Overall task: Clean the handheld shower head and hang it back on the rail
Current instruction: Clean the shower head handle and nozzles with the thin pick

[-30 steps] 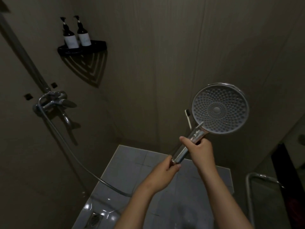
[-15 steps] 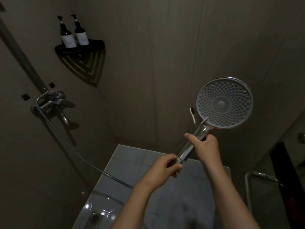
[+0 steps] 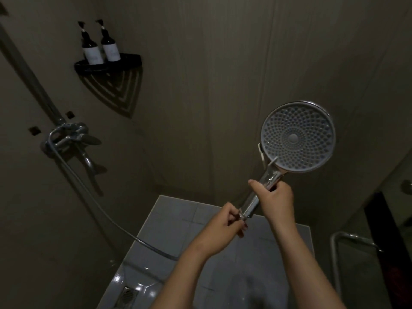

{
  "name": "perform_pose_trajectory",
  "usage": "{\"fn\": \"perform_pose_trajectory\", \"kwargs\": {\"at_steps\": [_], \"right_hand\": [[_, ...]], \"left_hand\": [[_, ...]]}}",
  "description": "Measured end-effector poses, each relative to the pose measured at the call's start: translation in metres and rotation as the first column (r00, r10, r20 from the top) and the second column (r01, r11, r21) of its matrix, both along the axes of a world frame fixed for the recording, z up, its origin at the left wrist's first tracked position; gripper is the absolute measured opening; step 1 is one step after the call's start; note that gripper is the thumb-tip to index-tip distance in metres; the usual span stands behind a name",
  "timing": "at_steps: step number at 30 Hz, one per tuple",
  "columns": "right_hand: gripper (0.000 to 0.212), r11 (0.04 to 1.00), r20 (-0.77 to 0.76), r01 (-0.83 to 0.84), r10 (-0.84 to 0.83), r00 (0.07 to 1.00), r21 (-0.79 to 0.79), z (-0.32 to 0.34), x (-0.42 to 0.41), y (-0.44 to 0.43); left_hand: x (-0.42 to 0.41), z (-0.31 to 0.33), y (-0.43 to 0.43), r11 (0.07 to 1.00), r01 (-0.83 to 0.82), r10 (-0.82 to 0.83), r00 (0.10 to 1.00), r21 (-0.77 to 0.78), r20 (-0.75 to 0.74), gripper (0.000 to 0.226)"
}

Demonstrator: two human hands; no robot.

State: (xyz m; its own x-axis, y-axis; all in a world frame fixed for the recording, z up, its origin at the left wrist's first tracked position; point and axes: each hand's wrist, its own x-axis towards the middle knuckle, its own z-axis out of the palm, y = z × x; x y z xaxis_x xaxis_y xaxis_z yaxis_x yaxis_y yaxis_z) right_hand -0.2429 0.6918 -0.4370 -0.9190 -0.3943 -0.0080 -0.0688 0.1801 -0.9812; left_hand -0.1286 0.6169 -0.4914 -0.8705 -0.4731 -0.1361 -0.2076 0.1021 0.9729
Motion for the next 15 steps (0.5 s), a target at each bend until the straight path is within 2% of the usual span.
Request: {"fn": "perform_pose_trajectory", "kwargs": {"at_steps": [4,11,15], "right_hand": [[0.021,1.0,-0.003,0.007,-0.007,1.0,-0.006,-0.0004,-0.0026,0.0015],[0.022,1.0,0.007,-0.002,0.002,1.0,-0.01,-0.0011,-0.0013,-0.0005],[0.021,0.999,0.031,0.019,-0.018,0.999,-0.046,-0.0025,-0.0002,0.0]], "left_hand": [[0.0037,0.0013,0.001,0.999,-0.033,0.034,0.998,0.025,-0.061,0.017],[0.0045,0.0028,0.0014,0.967,-0.219,0.205,0.972,-0.126,-0.116,0.035],[0.0058,0.0048,-0.0011,0.966,-0.224,0.208,0.969,-0.125,-0.133,0.034]]}}
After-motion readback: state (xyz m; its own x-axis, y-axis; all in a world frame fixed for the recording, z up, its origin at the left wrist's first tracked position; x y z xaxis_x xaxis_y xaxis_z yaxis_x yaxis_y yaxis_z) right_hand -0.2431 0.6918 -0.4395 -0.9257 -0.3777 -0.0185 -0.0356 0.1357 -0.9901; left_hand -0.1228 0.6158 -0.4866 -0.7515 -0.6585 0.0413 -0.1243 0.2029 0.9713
